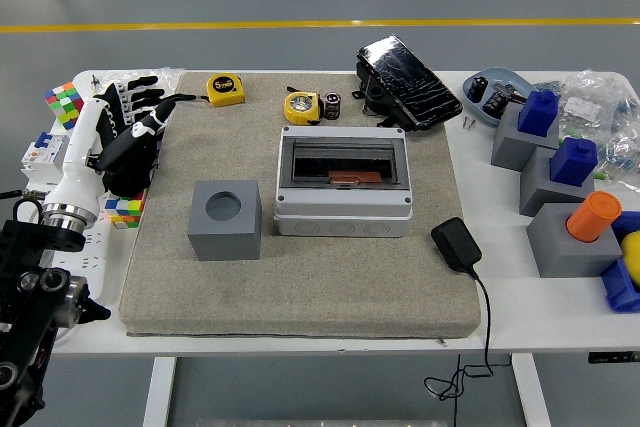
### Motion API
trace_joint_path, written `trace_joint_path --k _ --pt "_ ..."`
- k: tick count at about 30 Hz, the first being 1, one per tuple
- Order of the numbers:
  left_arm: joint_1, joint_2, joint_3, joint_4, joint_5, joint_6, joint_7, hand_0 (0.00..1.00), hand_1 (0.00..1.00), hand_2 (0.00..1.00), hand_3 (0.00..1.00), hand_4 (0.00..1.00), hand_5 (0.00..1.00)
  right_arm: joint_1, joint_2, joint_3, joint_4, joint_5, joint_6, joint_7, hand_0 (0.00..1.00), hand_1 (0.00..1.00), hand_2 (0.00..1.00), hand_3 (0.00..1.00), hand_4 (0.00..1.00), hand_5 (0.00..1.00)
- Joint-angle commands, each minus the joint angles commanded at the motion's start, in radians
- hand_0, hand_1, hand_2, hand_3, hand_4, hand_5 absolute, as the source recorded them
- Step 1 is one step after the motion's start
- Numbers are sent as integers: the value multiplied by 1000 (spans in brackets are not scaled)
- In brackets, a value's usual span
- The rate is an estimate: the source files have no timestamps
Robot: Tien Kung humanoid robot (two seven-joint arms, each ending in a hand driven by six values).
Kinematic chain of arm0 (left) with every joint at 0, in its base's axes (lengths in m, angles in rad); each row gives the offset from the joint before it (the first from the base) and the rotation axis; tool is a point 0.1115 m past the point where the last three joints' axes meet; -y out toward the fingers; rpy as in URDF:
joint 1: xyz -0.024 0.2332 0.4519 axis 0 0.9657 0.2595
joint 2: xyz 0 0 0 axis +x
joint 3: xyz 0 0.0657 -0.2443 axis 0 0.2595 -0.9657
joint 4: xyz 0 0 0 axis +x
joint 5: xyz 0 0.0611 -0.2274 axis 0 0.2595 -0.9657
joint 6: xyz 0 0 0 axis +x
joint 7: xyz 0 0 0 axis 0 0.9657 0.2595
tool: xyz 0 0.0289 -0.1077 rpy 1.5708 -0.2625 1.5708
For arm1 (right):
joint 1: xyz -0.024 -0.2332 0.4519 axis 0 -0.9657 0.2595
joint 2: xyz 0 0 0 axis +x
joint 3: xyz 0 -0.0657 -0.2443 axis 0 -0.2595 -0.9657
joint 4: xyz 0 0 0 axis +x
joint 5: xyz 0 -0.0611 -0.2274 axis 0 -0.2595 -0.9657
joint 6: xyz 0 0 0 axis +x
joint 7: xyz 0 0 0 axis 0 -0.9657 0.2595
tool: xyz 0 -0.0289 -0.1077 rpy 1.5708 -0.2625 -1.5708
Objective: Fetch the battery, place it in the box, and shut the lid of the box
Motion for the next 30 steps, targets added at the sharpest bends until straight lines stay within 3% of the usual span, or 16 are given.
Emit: trace_joint_path --k 30 --pt "-2 -4 -28 -11 0 -8 9 634 716 707 737 998 555 14 -4 -4 0 8 1 2 642 648 658 577 976 582"
